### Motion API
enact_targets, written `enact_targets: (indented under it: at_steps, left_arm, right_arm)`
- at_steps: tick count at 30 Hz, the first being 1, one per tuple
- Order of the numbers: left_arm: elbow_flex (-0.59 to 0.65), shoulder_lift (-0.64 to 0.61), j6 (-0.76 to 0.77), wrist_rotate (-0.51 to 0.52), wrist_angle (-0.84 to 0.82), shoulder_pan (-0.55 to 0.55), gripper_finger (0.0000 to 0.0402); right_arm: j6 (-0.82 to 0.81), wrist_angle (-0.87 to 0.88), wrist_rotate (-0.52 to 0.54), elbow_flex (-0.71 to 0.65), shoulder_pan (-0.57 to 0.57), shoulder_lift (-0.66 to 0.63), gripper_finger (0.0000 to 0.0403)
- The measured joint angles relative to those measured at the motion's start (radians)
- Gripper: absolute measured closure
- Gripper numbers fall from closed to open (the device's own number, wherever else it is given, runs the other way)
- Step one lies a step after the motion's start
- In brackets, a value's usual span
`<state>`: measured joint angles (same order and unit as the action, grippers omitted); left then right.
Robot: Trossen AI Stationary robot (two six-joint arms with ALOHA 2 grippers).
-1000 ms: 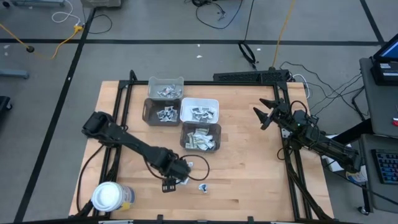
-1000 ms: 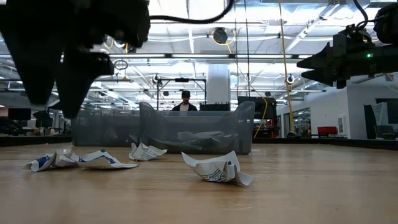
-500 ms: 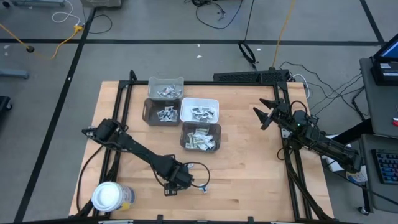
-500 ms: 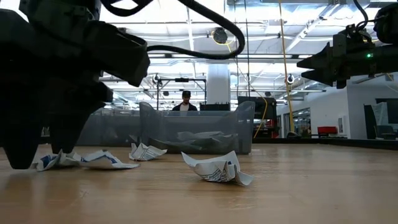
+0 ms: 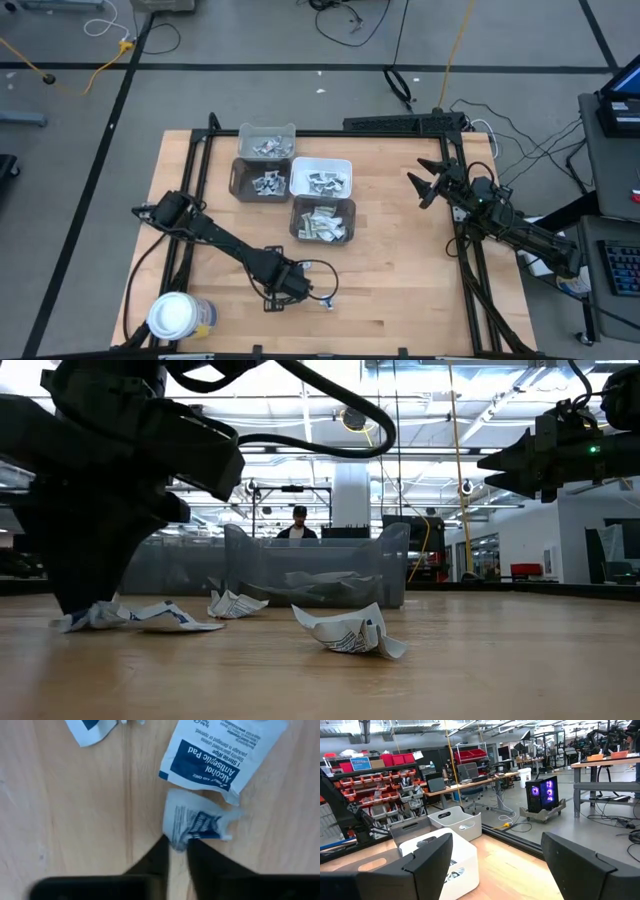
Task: Pick & Place First Aid Supplies
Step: Put the blue alcohol pad into the left black bin
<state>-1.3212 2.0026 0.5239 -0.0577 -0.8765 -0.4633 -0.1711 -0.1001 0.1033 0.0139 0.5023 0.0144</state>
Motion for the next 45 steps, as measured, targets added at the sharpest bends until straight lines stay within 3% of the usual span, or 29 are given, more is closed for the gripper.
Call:
enact_targets:
  at_steps: [3,10,22,32,37,45]
  left_arm:
    - [0.0,0.0,-0.028,0.003,-0.004,-0.001,0.0389]
    - [0.006,-0.047,-0.092,-0.023,-0.081,0.006,0.0397]
    - [0.003,-0.347,-0.086,-0.08,-0.271,0.049,0.04]
    - [0.003,-0.484,-0.066,-0.08,-0.406,0.081,0.0401]
    - [0.003,-0.485,-0.062,-0.076,-0.405,0.211,0.0401]
    - [0.003,-0.484,-0.121,-0.073,-0.405,0.522,0.0401]
  right_arm:
    - [0.0,0.0,0.0,0.0,0.0,0.0,0.0105]
    - [0.0,0.0,0.0,0.0,0.0,0.0,0.0105]
    - [0.0,0.0,0.0,0.0,0.0,0.0,0.0105]
    - [0.0,0.0,0.0,0.0,0.0,0.0,0.0105]
    - [0.0,0.0,0.0,0.0,0.0,0.0,0.0105]
    - [0.0,0.0,0.0,0.0,0.0,0.0,0.0105]
